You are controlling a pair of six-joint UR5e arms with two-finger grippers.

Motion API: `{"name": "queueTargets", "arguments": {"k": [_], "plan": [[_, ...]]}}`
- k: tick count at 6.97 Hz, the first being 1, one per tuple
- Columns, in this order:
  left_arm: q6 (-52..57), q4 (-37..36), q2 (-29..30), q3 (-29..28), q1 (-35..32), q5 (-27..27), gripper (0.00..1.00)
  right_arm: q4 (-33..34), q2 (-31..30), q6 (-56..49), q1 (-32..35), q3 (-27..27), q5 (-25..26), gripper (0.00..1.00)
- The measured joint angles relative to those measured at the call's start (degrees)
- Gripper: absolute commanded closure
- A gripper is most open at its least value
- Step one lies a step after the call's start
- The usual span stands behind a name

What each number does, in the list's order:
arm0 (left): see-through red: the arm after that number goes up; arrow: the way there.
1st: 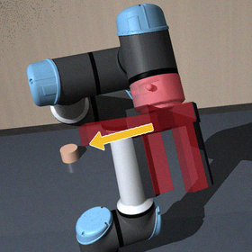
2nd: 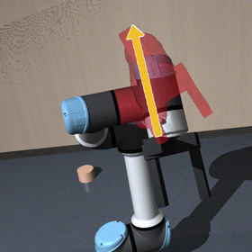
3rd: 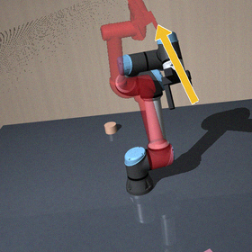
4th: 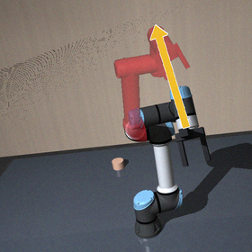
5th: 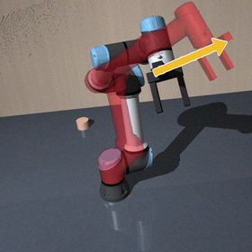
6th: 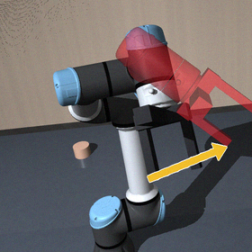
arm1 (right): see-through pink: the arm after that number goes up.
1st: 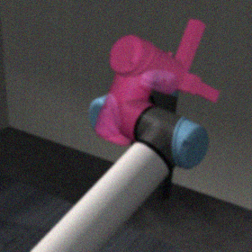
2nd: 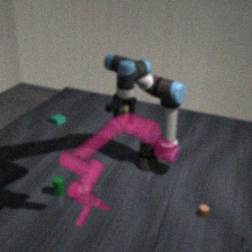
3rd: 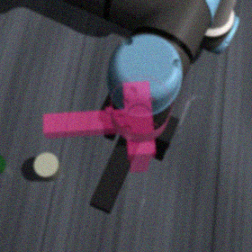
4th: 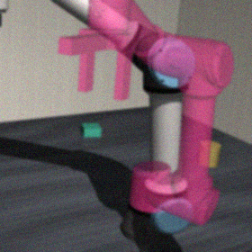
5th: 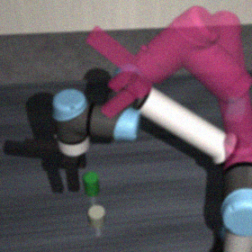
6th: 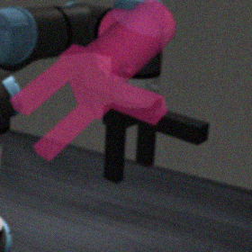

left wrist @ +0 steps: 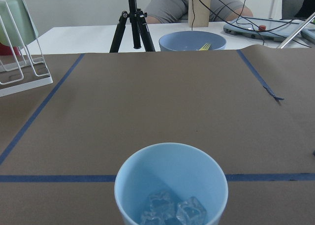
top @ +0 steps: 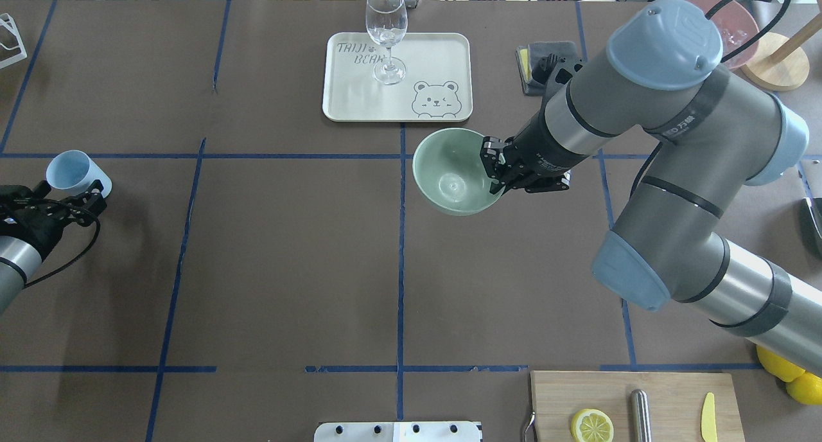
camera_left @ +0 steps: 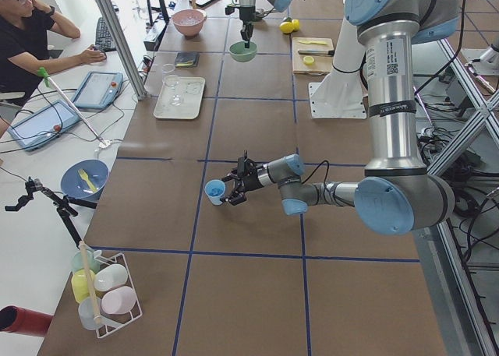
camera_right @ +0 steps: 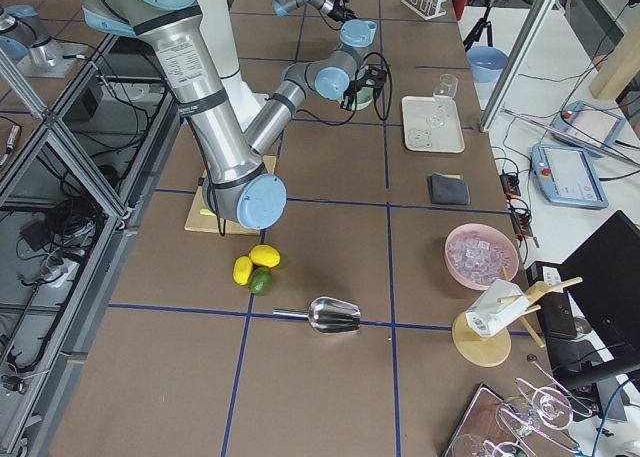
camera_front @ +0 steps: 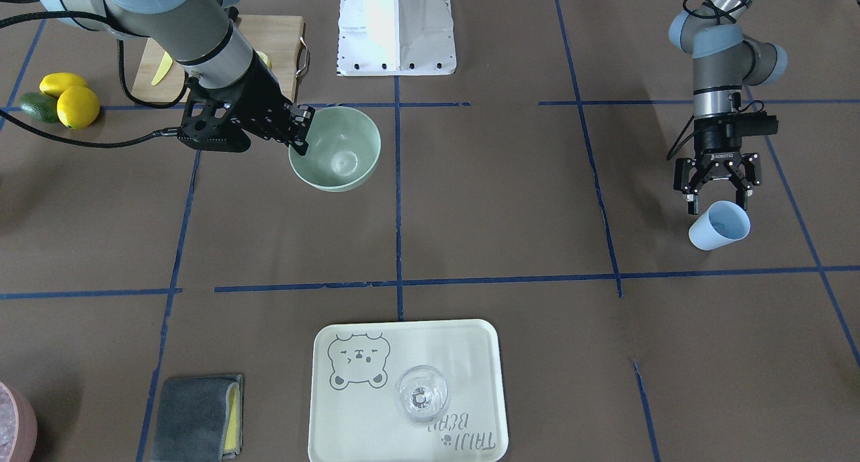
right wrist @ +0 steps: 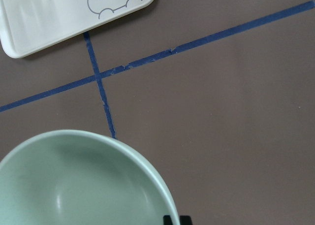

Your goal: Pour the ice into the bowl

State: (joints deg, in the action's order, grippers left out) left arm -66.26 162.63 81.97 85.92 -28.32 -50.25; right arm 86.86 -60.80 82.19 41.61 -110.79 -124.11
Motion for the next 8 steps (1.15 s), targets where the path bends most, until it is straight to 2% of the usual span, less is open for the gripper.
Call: {"name": "queueTargets", "arguments": {"k": [1, 3, 8], "plan": [[0.11, 0.07, 3.91, -5.10, 0.60, 3.53, 0.01, 0.30, -0.11, 0.59, -0.72, 0.00, 0.98, 1.00], [0.14, -0.09, 7.48, -10.43, 1.84, 4.51, 0.01, 0.79, -1.11, 0.75, -1.02, -0.14, 2.07, 1.00], [0.41, -0.02, 7.81, -11.26, 2.19, 4.87, 0.01, 0.86, -1.05, 0.78, -1.01, -0.18, 2.25, 1.00]]}}
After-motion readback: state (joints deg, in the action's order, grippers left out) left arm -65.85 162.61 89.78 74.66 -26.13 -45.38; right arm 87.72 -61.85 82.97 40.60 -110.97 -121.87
